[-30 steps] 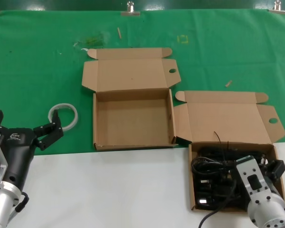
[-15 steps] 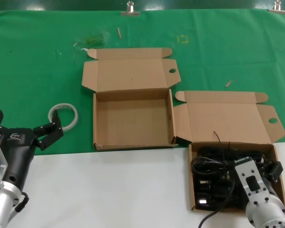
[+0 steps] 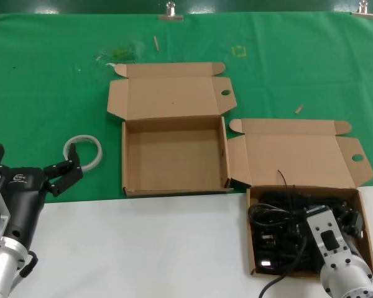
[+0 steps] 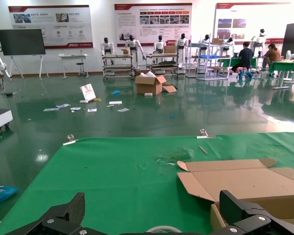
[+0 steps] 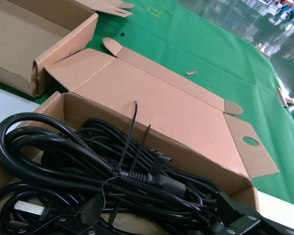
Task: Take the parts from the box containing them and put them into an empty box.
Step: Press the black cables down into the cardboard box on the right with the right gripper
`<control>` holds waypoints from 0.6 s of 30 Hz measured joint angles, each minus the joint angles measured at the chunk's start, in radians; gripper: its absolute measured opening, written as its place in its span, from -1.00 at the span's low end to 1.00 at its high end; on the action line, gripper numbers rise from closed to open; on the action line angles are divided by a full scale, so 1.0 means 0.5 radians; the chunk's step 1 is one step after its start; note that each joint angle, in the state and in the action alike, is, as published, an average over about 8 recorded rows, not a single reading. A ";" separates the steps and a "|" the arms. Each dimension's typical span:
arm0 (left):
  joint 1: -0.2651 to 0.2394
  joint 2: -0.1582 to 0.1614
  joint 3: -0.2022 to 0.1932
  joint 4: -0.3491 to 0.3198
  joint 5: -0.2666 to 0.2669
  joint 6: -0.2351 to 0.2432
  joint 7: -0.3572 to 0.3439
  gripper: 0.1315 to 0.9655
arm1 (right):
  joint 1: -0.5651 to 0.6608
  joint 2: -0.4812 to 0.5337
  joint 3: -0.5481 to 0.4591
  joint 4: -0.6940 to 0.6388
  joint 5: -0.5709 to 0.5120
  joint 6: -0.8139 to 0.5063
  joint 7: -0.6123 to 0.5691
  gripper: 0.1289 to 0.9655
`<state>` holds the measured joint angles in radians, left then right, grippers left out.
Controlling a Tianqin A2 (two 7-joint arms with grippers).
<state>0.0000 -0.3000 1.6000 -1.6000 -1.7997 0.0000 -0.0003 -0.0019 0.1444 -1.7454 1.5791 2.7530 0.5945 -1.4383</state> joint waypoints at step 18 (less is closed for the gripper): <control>0.000 0.000 0.000 0.000 0.000 0.000 0.000 1.00 | -0.012 0.009 -0.016 0.024 0.000 0.008 0.042 0.05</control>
<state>0.0000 -0.3000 1.6000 -1.6000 -1.7997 0.0000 -0.0003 -0.0079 0.1488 -1.7532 1.5912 2.7530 0.5986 -1.4176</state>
